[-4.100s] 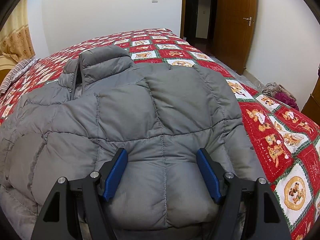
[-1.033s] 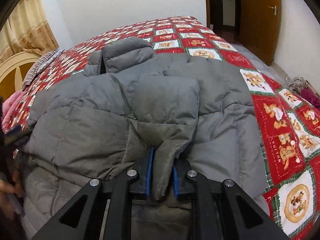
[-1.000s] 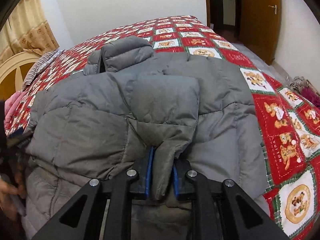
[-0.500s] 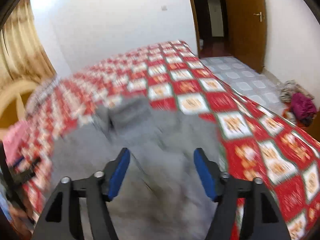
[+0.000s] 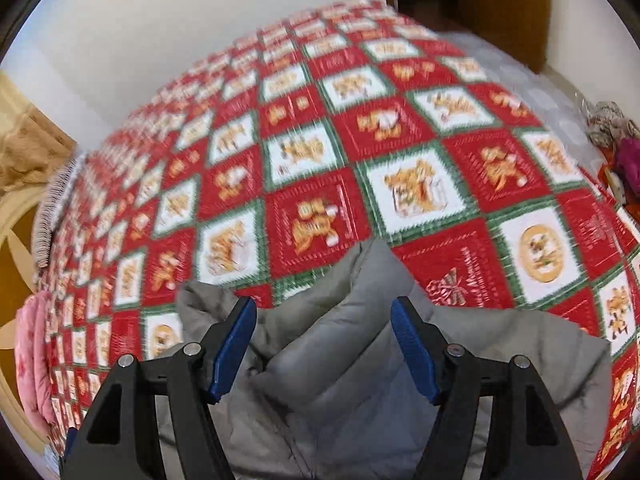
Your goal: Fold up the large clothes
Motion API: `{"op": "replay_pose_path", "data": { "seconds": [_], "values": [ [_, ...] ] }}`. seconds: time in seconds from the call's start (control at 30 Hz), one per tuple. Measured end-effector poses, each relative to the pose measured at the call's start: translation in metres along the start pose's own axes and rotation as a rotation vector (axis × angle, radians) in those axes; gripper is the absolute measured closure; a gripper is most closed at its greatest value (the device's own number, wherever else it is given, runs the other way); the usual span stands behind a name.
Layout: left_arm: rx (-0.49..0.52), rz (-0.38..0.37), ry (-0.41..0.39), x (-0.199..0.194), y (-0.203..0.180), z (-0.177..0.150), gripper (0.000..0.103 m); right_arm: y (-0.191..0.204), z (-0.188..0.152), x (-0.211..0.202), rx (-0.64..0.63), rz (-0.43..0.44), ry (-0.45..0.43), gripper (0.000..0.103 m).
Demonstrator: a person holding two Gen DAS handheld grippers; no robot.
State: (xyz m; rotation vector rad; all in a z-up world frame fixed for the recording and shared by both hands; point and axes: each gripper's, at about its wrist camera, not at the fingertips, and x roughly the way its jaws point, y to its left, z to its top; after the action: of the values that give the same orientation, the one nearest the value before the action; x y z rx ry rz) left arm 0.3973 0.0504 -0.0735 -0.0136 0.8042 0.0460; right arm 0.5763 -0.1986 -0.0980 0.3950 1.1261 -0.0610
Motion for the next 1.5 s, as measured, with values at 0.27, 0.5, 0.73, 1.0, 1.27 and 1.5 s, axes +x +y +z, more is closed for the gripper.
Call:
{"op": "replay_pose_path", "data": {
  "seconds": [0.27, 0.5, 0.73, 1.0, 1.27, 1.5],
  "values": [
    [0.01, 0.011, -0.01, -0.007, -0.008, -0.004, 0.0, -0.038, -0.06, -0.043, -0.203, -0.069, -0.024, 0.074],
    [0.071, 0.033, -0.042, -0.021, -0.042, 0.009, 0.0, -0.115, -0.101, -0.016, -0.11, -0.047, -0.091, 0.094],
    [0.107, -0.013, -0.064, -0.01, -0.086, 0.055, 0.0, -0.123, -0.114, -0.04, -0.032, 0.062, -0.258, 0.082],
    [0.05, -0.045, -0.011, 0.015, -0.1, 0.076, 0.0, -0.076, -0.05, -0.065, 0.031, 0.205, -0.261, 0.016],
    [0.007, -0.073, 0.054, 0.018, -0.082, 0.059, 0.0, -0.077, -0.074, -0.012, 0.009, 0.129, -0.042, 0.098],
    [0.006, -0.102, 0.109, 0.026, -0.102, 0.052, 0.0, -0.126, -0.125, -0.019, -0.041, 0.146, -0.178, 0.098]
  ]
}}
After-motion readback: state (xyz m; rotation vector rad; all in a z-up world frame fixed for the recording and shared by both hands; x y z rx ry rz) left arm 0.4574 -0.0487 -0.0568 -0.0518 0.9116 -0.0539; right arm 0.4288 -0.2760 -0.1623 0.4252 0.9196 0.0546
